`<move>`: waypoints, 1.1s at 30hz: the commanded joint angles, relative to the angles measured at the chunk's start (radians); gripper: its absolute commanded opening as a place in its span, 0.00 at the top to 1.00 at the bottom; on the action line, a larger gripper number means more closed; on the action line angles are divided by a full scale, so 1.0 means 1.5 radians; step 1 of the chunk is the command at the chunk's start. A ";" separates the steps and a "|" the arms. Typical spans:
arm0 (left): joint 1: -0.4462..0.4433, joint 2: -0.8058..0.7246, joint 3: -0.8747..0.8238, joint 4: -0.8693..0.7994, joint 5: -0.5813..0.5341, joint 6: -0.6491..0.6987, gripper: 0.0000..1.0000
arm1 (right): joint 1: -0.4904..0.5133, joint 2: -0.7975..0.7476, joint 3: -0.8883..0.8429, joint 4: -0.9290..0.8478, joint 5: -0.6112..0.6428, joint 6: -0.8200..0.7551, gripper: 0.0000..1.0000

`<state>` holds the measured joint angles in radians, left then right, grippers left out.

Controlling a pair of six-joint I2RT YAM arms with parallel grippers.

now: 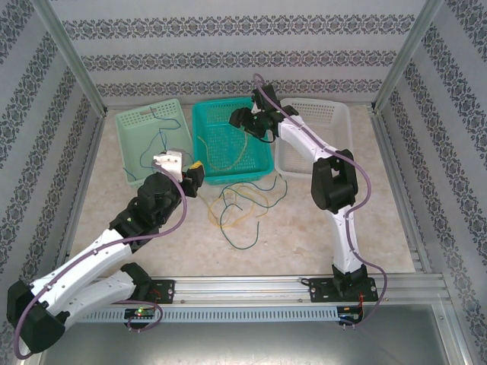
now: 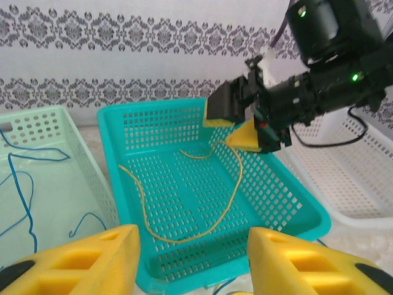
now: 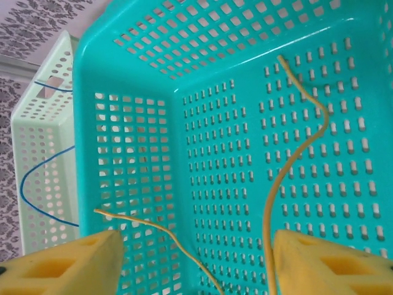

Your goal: Untangle the cables

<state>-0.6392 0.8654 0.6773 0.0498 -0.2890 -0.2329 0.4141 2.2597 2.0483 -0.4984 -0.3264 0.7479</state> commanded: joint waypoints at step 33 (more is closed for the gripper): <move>-0.042 0.245 0.027 -0.207 0.352 0.015 0.48 | -0.035 -0.498 -0.511 0.059 -0.004 -0.105 0.06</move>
<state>-0.6765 1.1763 0.6834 -0.2123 0.1677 -0.2424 0.3637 1.5860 1.3048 -0.4740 -0.3470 0.5682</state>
